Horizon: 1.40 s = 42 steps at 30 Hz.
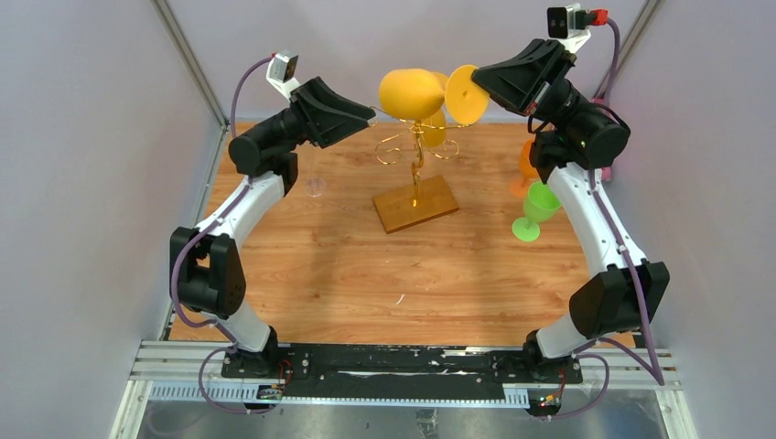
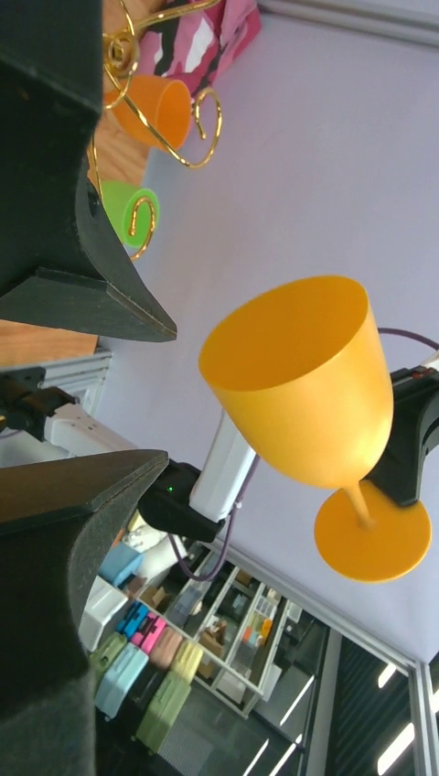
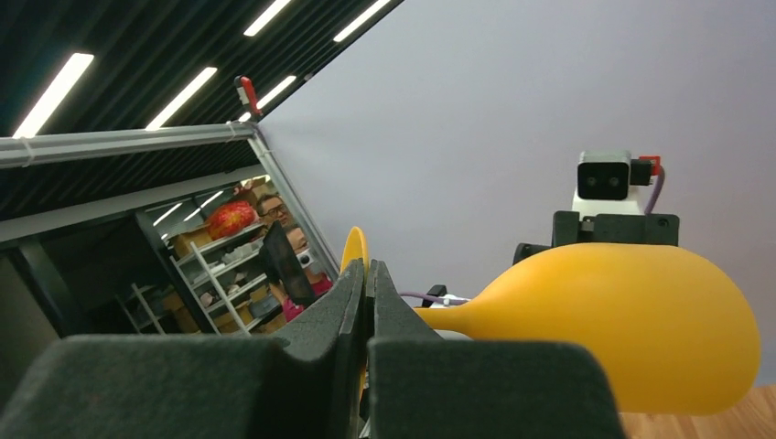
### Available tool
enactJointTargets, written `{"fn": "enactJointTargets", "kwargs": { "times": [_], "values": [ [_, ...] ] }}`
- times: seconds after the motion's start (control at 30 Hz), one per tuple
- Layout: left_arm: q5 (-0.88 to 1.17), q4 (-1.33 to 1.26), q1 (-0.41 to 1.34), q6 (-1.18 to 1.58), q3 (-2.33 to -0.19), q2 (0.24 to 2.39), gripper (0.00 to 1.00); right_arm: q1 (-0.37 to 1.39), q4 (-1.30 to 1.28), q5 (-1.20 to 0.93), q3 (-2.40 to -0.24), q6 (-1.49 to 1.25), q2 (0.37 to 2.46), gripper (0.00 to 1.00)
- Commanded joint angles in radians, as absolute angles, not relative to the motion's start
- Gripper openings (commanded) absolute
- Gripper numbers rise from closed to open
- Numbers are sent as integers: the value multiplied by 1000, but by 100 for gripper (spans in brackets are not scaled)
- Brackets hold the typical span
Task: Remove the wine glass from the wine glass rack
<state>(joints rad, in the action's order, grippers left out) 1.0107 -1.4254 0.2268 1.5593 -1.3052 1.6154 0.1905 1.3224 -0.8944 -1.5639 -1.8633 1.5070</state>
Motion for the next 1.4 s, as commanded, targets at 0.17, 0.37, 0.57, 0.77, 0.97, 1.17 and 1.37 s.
{"fn": "enactJointTargets", "kwargs": {
  "times": [0.17, 0.37, 0.57, 0.77, 0.97, 1.17, 1.37],
  "values": [
    [998, -1570, 233, 1626, -1312, 1599, 52, 256, 1437, -874, -1566, -1880, 1522, 0],
    [983, -1570, 233, 1626, -1295, 1596, 52, 327, 1446, -858, -1566, -1869, 1571, 0],
    [974, -1570, 235, 1623, -1270, 1556, 50, 367, 1470, -848, -1538, -1861, 1618, 0],
    [942, -1569, 239, 1605, -1186, 1434, 33, 369, 1539, -815, -1518, -1904, 1680, 0],
    [896, -1568, 239, 1601, -1095, 1299, 1, 389, 1549, -824, -1525, -1913, 1739, 0],
    [852, -1565, 238, 1630, -1041, 1249, 0, 411, 1560, -839, -1524, -1933, 1764, 6],
    [816, -1307, 204, 1480, -992, 1127, 0, 403, 1578, -842, -1503, -1914, 1739, 65]
  ]
}}
